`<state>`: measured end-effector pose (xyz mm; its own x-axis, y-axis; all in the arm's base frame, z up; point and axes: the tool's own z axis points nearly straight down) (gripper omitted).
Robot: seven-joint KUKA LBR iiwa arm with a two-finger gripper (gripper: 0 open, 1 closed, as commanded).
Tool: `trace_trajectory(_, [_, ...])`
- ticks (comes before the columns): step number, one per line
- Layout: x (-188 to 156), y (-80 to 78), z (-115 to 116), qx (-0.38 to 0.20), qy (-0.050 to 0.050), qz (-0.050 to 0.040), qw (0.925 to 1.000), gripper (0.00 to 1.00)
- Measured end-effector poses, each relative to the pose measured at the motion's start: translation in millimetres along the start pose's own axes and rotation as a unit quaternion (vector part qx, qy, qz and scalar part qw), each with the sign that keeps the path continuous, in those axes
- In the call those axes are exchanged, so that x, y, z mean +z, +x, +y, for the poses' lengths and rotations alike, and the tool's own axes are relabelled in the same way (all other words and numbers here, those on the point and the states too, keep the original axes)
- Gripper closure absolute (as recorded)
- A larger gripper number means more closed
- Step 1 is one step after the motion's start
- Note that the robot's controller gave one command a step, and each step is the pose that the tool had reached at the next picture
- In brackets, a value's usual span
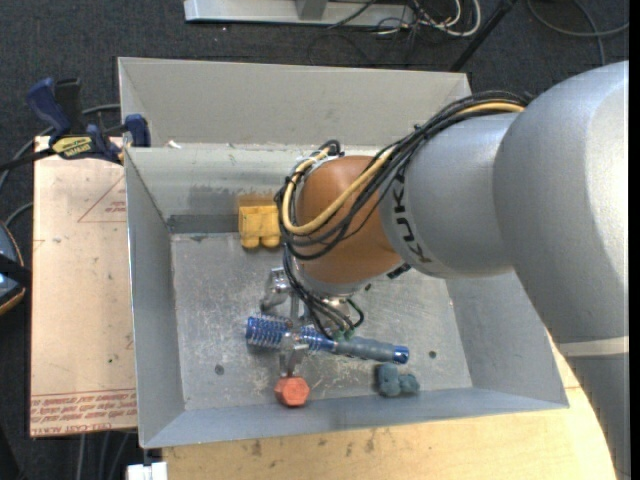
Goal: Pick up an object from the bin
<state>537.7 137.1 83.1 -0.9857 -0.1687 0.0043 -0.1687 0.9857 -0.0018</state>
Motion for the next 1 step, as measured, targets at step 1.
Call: trace_trajectory(1, [-4.6,-0.9,3.7,-0.002,-0.002,-0.0023,1.0,1.0])
